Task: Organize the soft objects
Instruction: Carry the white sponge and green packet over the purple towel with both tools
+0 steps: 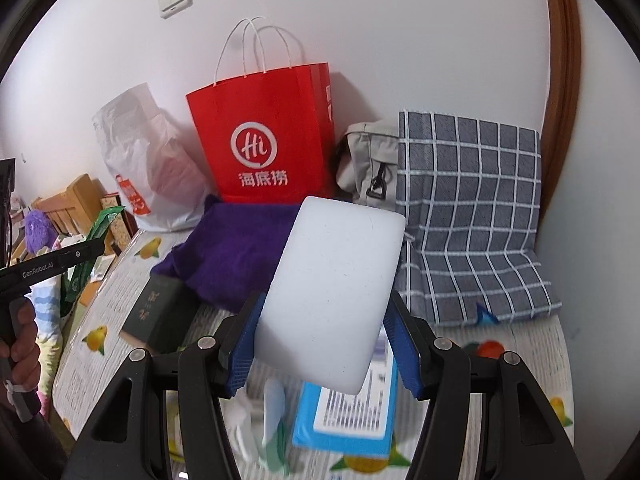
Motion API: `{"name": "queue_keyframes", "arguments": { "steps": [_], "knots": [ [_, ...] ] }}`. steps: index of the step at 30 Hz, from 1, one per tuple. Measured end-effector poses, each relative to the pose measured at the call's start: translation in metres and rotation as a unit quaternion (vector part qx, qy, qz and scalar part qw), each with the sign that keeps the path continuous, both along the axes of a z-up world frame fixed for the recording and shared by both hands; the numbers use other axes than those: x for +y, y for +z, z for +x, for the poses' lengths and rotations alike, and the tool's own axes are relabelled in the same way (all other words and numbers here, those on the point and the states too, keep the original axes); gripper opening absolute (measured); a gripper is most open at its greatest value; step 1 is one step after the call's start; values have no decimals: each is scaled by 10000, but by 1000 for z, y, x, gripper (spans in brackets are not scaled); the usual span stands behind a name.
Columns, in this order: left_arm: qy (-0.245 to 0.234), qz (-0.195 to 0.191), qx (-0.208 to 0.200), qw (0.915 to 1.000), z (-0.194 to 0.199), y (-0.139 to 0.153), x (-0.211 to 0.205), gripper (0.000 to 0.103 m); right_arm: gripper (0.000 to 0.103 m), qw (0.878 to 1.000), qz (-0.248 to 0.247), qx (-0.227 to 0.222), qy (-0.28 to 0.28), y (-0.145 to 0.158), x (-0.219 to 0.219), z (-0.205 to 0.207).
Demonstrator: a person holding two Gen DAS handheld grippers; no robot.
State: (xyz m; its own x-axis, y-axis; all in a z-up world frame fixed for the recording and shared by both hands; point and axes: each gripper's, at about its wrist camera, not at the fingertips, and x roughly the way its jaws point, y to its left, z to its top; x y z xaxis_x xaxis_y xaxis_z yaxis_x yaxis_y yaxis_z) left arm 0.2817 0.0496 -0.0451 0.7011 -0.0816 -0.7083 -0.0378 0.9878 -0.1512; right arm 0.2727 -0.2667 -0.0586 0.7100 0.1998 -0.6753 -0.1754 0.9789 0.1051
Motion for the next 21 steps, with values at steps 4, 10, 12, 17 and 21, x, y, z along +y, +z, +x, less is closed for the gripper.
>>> {"name": "queue_keyframes", "arguments": {
  "steps": [4, 10, 12, 17, 21],
  "knots": [
    [-59, 52, 32, 10000, 26, -1, -5, 30, 59, 10000, 6, 83, 8, -8, 2, 28],
    [-111, 109, 116, 9998, 63, -8, -14, 30, 59, 9999, -33, 122, 54, -16, 8, 64],
    [-119, 112, 136, 9998, 75, -10, -16, 30, 59, 9998, 8, 155, 78, -18, 8, 76],
    [-162, 157, 188, 9996, 102, -13, -23, 30, 59, 9997, 85, 215, 108, -19, 9, 108],
    [-200, 217, 149, 9995, 119, -13, -32, 30, 59, 9994, 119, 226, 217, -21, 12, 130]
  ]
}}
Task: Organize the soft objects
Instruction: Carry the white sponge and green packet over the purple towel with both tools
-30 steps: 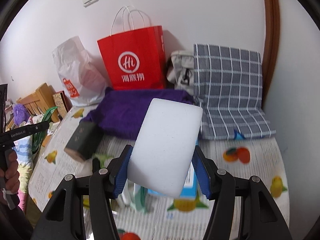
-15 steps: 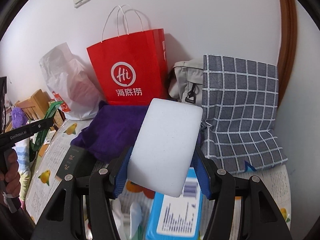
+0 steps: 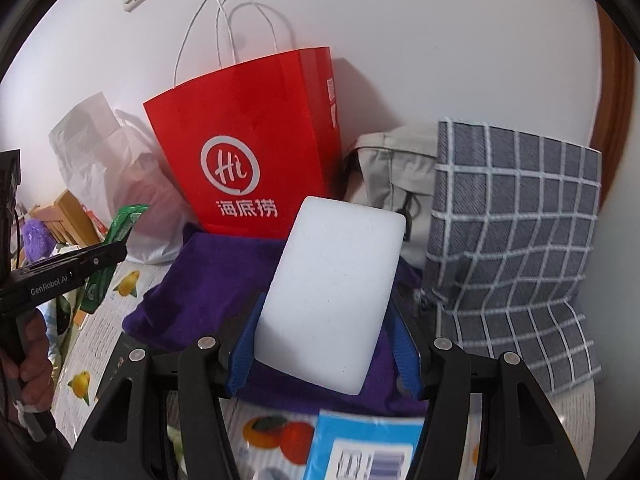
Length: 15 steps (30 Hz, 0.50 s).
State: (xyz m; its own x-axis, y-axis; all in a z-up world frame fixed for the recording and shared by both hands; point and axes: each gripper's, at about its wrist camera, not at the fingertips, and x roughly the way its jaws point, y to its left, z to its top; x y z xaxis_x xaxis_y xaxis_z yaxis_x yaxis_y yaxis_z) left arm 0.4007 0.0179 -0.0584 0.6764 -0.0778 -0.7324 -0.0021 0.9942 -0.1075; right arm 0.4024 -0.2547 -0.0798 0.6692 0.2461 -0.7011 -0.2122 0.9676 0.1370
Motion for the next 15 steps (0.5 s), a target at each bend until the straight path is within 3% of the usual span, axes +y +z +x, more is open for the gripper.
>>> {"name": "queue_keyframes", "arguments": {
  "steps": [6, 10, 15],
  "knots": [
    [54, -106, 118, 9999, 27, -22, 7, 30, 59, 9996, -115, 209, 146, -19, 3, 22],
    [-55, -418, 413, 9983, 49, -46, 18, 30, 59, 9986, 30, 466, 249, -35, -3, 34],
    [134, -410, 771, 9961, 62, -72, 32, 30, 59, 9958, -119, 865, 278, -66, 2, 51]
  ]
}}
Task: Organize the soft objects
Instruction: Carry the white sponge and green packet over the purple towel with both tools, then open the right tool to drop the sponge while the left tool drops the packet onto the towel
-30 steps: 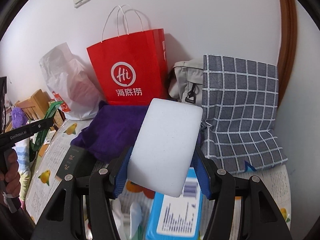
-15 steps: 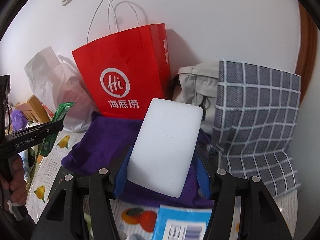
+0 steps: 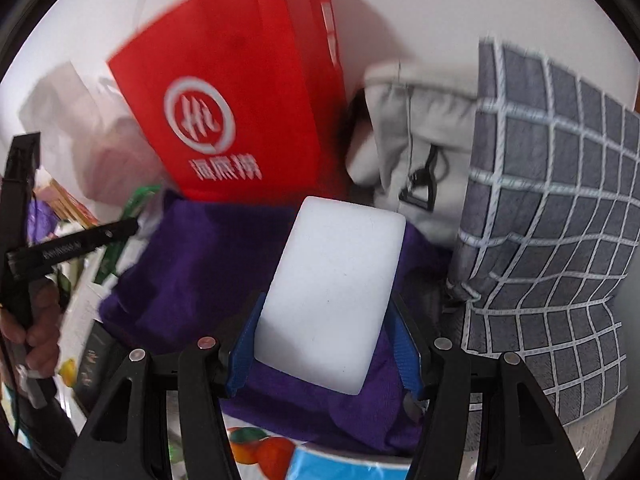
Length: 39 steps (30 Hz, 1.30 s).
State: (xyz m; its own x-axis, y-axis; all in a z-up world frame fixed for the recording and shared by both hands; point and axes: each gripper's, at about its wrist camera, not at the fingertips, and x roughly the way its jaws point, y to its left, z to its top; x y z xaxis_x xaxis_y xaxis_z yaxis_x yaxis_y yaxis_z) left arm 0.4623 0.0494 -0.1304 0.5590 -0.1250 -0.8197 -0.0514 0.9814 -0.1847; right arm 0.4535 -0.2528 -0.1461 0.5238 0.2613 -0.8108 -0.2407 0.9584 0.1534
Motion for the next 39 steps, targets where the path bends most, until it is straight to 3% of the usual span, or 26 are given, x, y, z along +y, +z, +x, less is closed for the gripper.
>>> {"name": "queue_keyframes", "arguments": {
  "steps": [11, 22, 31, 36, 39],
  "knots": [
    [-52, 242, 534, 9983, 19, -40, -3, 30, 59, 9978, -326, 580, -30, -44, 9, 15],
    [-126, 142, 624, 9979, 26, -53, -17, 31, 59, 9952, -665, 701, 121, -66, 30, 16],
    [-167, 83, 612, 9980, 24, -49, -12, 31, 62, 9955, -597, 722, 148, -65, 35, 22],
    [-172, 114, 675, 9975, 27, -50, -11, 33, 74, 9961, -629, 587, 201, -57, 32, 18],
    [-204, 147, 658, 9975, 27, -47, -15, 43, 77, 9970, -523, 512, 232, -50, 29, 15]
  ]
}}
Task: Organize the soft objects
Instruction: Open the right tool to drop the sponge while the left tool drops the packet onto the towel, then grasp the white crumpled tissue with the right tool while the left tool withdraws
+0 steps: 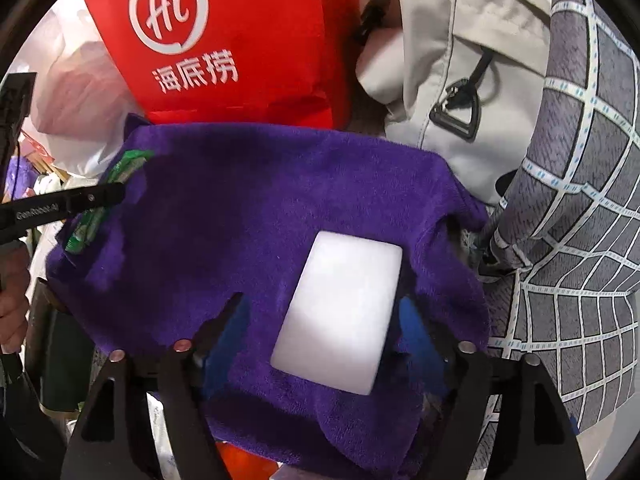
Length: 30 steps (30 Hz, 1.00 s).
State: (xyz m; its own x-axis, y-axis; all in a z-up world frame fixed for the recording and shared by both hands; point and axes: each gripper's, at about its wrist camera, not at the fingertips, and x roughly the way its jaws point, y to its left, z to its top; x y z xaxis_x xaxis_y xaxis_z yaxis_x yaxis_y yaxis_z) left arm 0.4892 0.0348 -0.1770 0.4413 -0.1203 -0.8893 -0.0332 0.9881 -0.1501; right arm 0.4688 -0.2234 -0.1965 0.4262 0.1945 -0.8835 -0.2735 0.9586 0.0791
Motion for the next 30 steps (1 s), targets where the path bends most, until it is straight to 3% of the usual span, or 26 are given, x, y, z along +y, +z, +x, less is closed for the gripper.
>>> {"name": "queue_keyframes", "arguments": {
  "steps": [1, 3, 4, 12, 17, 21, 25, 28, 30],
  "knots": [
    [-10, 29, -29, 10000, -1, 3, -3, 47, 78, 10000, 20, -8, -1, 2, -1, -1],
    [-36, 102, -111, 9999, -2, 8, -7, 64, 78, 10000, 47, -43, -8, 5, -2, -2],
    [-52, 107, -158, 9998, -4, 11, -4, 65, 78, 10000, 52, -70, -11, 7, -4, -4],
    [44, 70, -383, 9992, -12, 29, -3, 67, 78, 9971, 163, -711, -235, 43, -9, -23],
    [-52, -59, -761, 9971, -26, 51, 3, 67, 78, 9930, 353, -1025, -458, 65, -10, -46],
    [-190, -250, -1109, 9933, -38, 70, 5, 67, 78, 9961, 279, -775, -327, 73, -8, -76],
    [-263, -370, -1209, 9916, -46, 89, 1, 67, 78, 9957, 137, -887, -238, 82, 0, -125],
    [-387, -436, -1157, 9916, -52, 98, 0, 67, 78, 9947, 408, -931, -152, 82, 12, -162],
    [-487, -430, -1124, 9915, -56, 105, -2, 67, 73, 9948, 535, -857, -100, 75, 22, -183]
  ]
}}
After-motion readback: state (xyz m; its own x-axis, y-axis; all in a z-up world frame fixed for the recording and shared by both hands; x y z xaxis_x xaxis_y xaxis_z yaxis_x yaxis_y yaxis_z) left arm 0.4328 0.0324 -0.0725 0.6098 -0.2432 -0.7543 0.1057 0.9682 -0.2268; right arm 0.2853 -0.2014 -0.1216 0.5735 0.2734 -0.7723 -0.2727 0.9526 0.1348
